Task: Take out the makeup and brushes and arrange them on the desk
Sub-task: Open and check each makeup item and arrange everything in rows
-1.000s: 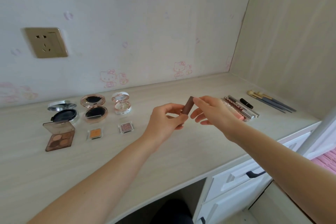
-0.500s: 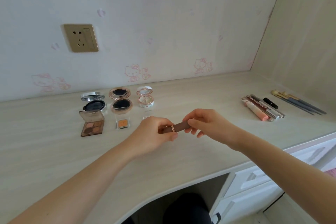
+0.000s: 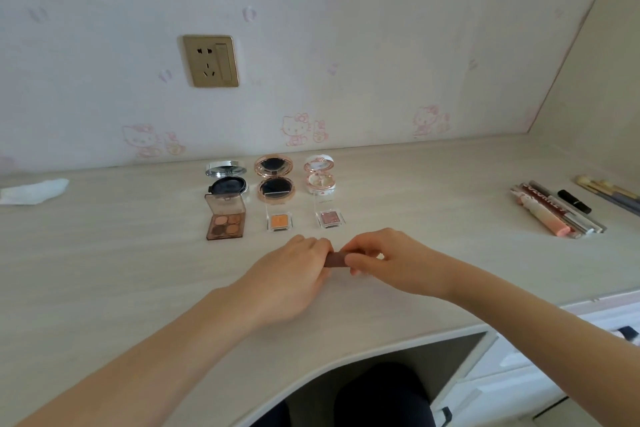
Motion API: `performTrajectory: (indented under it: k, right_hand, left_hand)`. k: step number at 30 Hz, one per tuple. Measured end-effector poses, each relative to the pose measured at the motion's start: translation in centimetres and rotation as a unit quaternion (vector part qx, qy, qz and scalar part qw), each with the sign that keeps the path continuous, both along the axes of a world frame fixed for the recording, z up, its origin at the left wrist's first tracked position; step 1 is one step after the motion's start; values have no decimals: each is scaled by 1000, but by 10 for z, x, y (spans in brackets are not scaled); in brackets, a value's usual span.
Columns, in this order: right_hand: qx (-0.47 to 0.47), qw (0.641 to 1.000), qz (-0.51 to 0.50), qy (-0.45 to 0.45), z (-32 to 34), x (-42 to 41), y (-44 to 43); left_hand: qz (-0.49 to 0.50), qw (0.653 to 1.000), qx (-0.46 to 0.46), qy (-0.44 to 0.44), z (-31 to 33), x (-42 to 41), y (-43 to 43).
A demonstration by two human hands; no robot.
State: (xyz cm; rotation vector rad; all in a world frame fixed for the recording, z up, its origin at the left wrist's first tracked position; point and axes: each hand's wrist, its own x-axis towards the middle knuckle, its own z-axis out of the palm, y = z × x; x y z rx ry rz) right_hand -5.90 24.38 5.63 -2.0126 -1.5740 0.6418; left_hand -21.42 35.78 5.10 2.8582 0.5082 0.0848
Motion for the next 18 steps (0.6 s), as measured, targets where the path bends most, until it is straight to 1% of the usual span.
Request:
performTrajectory:
  k: [2,4,7,13,18]
  right_hand:
    - [-1,1000,13,-25,-1,-5,4]
    - [-3,999,28,-29,-2,-9,6]
    - [4,998,51,-46,-5,-14,9]
    - [56,990,91,-94,2,-19,14]
    - [65,986,102,-113,4,-20,18]
  left_hand:
    - [-4,1000,15,16,-2,-6,0]
    - [-10,999,41,33,-4,-11,0]
    - [-12,996,80,30,-5,-18,1]
    - [1,998,60,-7,-5,-25,8]
    - [5,998,56,-30,-10,-27,19]
